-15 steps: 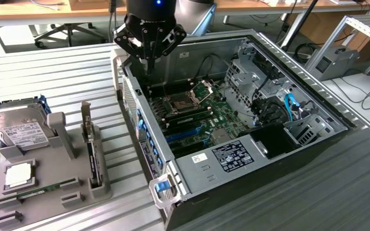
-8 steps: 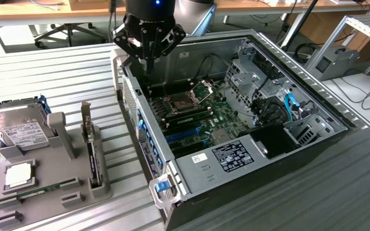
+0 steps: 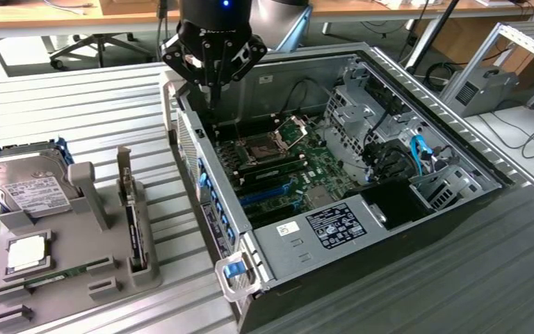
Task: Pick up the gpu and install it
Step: 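Reach for the gpu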
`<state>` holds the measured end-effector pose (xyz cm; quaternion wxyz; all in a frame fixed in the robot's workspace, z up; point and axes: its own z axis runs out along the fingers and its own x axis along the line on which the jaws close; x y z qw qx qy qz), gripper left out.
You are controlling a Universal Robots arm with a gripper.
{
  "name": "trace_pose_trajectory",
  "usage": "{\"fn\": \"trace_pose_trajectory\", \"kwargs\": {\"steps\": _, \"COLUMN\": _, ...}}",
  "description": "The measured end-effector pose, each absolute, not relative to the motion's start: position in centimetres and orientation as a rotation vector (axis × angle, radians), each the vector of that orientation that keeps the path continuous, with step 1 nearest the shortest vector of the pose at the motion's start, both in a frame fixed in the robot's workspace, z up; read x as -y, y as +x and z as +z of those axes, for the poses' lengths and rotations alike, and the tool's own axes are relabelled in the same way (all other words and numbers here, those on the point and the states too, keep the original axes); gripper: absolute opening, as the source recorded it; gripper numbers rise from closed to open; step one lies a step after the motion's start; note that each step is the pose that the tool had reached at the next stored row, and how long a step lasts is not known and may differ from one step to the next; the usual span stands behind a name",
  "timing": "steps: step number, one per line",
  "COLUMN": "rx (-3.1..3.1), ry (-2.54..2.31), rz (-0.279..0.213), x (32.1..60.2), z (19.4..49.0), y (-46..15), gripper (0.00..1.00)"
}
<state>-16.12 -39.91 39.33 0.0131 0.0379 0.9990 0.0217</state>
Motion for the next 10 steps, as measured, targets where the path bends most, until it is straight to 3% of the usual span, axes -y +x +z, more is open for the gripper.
{"fn": "trace_pose_trajectory", "kwargs": {"steps": 10, "rx": -3.112, "ry": 0.118, "rz": 0.068, "x": 39.91, "z": 39.33, "y": -16.42, "gripper": 0.11}}
